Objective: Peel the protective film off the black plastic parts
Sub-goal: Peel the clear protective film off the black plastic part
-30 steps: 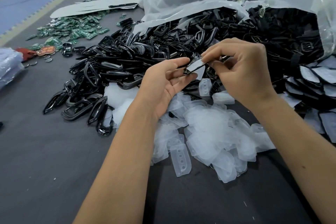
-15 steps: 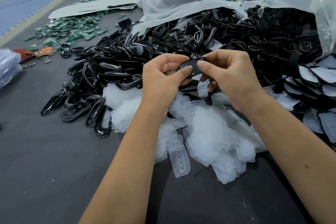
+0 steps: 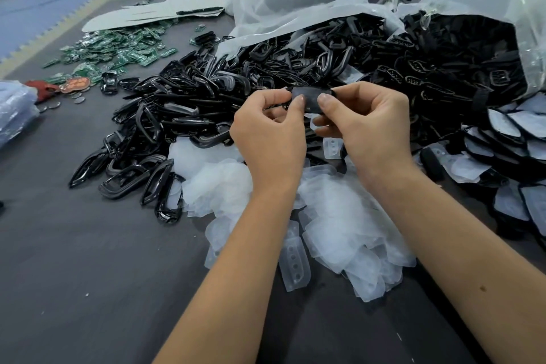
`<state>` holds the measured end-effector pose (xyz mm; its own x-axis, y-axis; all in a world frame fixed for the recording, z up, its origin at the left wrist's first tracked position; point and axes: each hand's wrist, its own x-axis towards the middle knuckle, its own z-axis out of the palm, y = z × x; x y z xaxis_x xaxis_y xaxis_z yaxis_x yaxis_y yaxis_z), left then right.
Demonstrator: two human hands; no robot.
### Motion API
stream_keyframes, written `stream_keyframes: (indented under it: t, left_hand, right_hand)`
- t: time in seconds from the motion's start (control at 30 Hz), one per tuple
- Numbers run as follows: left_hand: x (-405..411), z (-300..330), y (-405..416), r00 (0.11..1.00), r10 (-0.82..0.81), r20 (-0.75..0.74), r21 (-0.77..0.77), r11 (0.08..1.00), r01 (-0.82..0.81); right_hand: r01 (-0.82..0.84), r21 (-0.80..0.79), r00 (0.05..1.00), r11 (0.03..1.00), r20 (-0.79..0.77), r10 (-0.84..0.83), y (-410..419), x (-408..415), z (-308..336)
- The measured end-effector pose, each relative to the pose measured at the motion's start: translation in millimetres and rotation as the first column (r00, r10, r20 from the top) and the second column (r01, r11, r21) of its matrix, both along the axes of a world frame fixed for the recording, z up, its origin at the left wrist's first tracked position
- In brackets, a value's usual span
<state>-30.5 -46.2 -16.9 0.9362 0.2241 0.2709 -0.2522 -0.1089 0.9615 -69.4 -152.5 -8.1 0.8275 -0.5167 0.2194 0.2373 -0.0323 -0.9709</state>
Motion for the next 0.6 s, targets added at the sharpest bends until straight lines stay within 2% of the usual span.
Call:
stream_keyframes:
  t: [0.3,0.6]
  left_hand:
    - [0.8,3.3,1.3,0.996,-0.021,-0.084,-0.084,0.996,0.014]
    - [0.0,5.2,4.4,0.998,-0.016,-0.055,0.014,1.0,0.016]
  right_hand:
    - [-0.006,-0.021,1.0,1.0,-0.005,0.006,-0.3,0.0,-1.7]
    - [-0.043,0.0,0.998,0.999,-0.042,0.043,-2.3,-0.9,-0.6]
